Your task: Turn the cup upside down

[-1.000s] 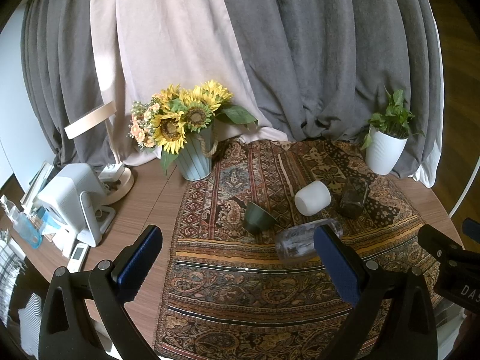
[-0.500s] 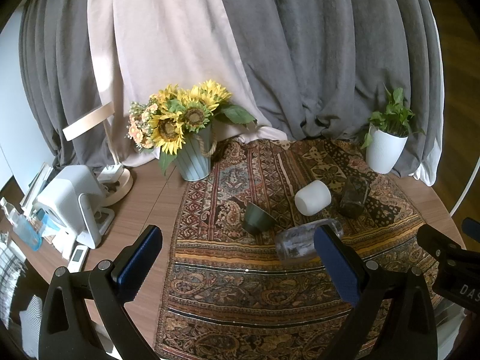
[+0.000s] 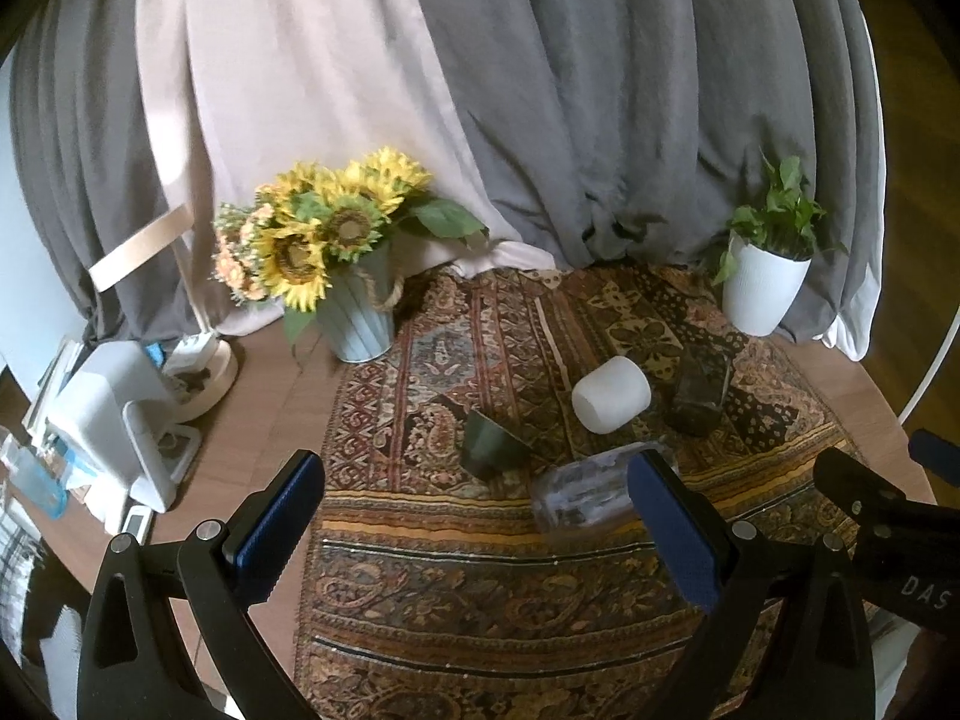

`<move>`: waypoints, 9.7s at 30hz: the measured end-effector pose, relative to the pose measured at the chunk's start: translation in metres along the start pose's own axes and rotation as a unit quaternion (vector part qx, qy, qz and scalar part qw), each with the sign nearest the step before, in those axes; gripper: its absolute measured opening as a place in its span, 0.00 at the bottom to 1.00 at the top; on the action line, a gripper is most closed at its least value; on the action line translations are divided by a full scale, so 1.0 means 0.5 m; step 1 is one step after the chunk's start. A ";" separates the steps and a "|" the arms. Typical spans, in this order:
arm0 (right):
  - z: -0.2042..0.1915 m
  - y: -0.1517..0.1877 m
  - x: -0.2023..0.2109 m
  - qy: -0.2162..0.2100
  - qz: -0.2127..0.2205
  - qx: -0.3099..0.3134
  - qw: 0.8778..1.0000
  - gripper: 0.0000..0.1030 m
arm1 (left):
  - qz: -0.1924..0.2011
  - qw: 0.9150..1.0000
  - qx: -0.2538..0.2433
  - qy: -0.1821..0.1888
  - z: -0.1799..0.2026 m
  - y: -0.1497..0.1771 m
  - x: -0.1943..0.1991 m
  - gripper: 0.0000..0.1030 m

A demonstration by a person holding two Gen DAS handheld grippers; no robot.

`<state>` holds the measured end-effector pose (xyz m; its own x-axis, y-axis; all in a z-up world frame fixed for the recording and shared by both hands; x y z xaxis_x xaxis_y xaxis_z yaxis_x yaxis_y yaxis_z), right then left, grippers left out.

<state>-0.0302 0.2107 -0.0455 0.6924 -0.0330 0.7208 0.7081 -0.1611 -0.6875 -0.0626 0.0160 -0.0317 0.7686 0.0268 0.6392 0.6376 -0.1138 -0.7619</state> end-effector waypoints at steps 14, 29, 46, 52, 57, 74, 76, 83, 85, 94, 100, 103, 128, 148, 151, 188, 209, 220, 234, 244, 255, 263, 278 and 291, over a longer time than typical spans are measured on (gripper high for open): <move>0.031 -0.094 -0.175 -0.004 -0.024 -0.035 0.999 0.99 | -0.036 0.999 0.001 0.003 0.043 -0.075 -0.162 1.00; 0.055 -0.151 -0.429 0.007 -0.097 -0.112 0.989 0.95 | -0.066 0.998 -0.024 -0.003 0.088 -0.133 -0.341 1.00; 0.071 -0.123 -0.573 0.019 -0.177 -0.127 0.976 0.74 | -0.105 0.994 -0.017 -0.002 0.110 -0.112 -0.427 1.00; 0.077 -0.120 -0.573 0.007 -0.177 -0.124 0.976 0.72 | -0.108 0.994 -0.012 -0.005 0.115 -0.108 -0.427 1.00; 0.081 -0.120 -0.568 -0.005 -0.179 -0.116 0.977 0.71 | -0.106 0.994 -0.016 -0.006 0.126 -0.106 -0.414 1.00; 0.067 -0.140 -0.344 -0.023 -0.106 -0.027 0.994 0.71 | -0.095 0.995 0.010 0.012 0.116 -0.087 -0.297 1.00; 0.060 -0.133 -0.311 -0.030 -0.098 -0.016 0.995 0.71 | -0.094 0.995 0.011 0.014 0.110 -0.078 -0.274 1.00; 0.030 -0.084 -0.224 -0.052 -0.096 0.013 0.994 0.71 | -0.089 0.996 0.011 0.007 0.083 -0.032 -0.201 1.00; 0.018 -0.065 -0.209 -0.058 -0.103 0.022 0.993 0.71 | -0.087 0.996 0.005 -0.003 0.075 -0.013 -0.183 1.00; -0.028 0.040 -0.186 -0.073 -0.147 0.053 0.985 0.71 | -0.130 0.991 0.007 -0.022 0.035 0.082 -0.161 1.00; -0.040 0.093 -0.203 -0.070 -0.173 0.055 0.981 0.71 | -0.170 0.985 0.006 -0.029 0.021 0.150 -0.179 1.00; -0.047 0.121 -0.222 -0.072 -0.190 0.058 0.977 0.71 | -0.185 0.982 0.006 -0.035 0.015 0.175 -0.191 1.00; -0.042 0.153 -0.226 -0.082 -0.184 0.057 0.978 0.81 | -0.206 0.977 0.009 -0.047 0.015 0.218 -0.184 1.00; 0.204 0.131 -0.116 -0.018 -0.129 -0.012 0.991 0.81 | -0.165 0.983 -0.022 0.072 0.257 0.242 -0.110 1.00; 0.225 0.142 -0.117 -0.016 -0.132 -0.009 0.991 0.81 | -0.154 0.985 -0.021 0.072 0.275 0.251 -0.111 0.99; 0.252 0.115 -0.100 -0.043 -0.105 -0.023 0.993 0.81 | -0.160 0.985 -0.012 0.069 0.294 0.188 -0.135 0.64; 0.240 0.071 -0.104 -0.046 -0.087 -0.040 0.994 0.81 | -0.189 0.979 -0.001 0.075 0.300 0.127 -0.205 0.86; 0.225 0.043 -0.038 -0.031 -0.046 -0.053 0.997 0.85 | -0.109 0.992 0.032 0.053 0.221 0.063 -0.089 1.00; 0.067 0.011 0.064 -0.081 0.000 0.016 0.997 0.91 | -0.045 0.994 0.083 -0.058 0.037 0.046 0.051 1.00; 0.016 0.041 0.096 -0.080 -0.003 0.035 0.996 0.91 | -0.056 0.995 0.062 -0.045 0.008 0.076 0.081 1.00; 0.006 0.055 0.110 -0.058 0.008 0.022 0.998 0.91 | -0.042 0.998 0.025 -0.035 0.013 0.061 0.087 1.00; 0.005 0.054 0.114 -0.054 0.017 0.019 0.998 0.91 | -0.042 0.998 0.022 -0.028 0.010 0.062 0.086 1.00; 0.003 0.047 0.132 -0.052 0.040 0.020 0.998 0.91 | -0.022 0.999 0.023 -0.028 0.009 0.051 0.106 1.00; 0.005 0.048 0.136 -0.053 0.047 0.020 0.997 0.91 | -0.016 0.999 0.026 -0.032 0.009 0.043 0.115 1.00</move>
<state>0.0341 0.2071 -0.0131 0.7650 0.0596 0.6413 0.6432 -0.1231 -0.7558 -0.0044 0.0193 -0.0118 0.7483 0.0939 0.6566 0.6626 -0.0592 -0.7467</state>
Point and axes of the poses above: each gripper's, at about its wrist camera, not at the fingertips, and x roughly against the way its jaws point, z to its right, y to its underside, the point moved 3 cm from there along -x, roughly the way its jaws point, and after that the axes turned 1 degree about -y, right-handed, at the moved point
